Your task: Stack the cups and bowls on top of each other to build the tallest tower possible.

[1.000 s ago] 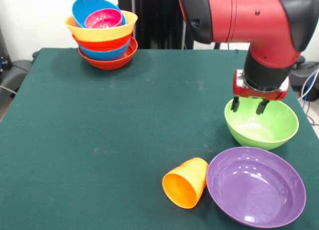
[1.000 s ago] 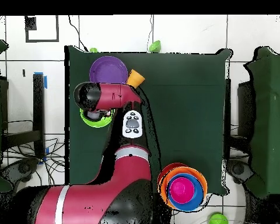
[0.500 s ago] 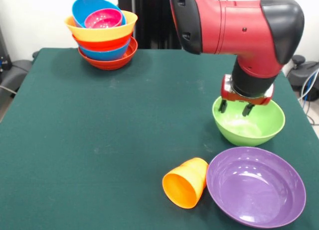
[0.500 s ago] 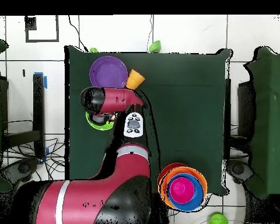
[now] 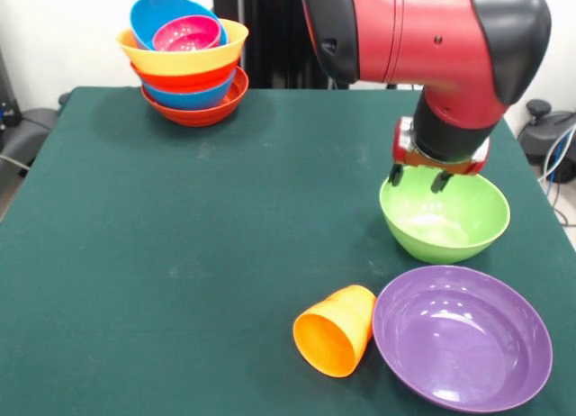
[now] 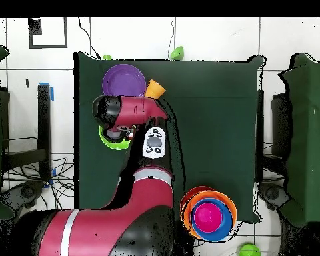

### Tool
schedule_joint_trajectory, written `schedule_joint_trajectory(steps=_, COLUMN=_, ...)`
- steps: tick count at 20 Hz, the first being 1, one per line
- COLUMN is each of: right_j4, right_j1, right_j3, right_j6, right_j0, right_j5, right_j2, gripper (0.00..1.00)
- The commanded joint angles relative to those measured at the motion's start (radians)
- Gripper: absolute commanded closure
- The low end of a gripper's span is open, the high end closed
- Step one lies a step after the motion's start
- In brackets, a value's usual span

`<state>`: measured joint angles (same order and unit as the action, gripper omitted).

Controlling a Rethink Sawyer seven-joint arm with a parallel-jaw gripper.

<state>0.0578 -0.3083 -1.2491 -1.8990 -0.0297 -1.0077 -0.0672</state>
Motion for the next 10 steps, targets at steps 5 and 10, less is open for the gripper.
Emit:
schedule_joint_trajectory(steps=5, right_j4=-0.021, right_j1=-0.084, right_j3=-0.016, right_j6=-0.040, right_j0=0.016, right_j5=-0.073, right_j2=0.051, gripper=0.00)
schedule_joint_trajectory(steps=10, right_j4=-0.062, right_j1=-0.065, right_j3=-0.121, right_j6=0.003, right_j0=0.047, right_j5=0.087, right_j2=0.057, gripper=0.00)
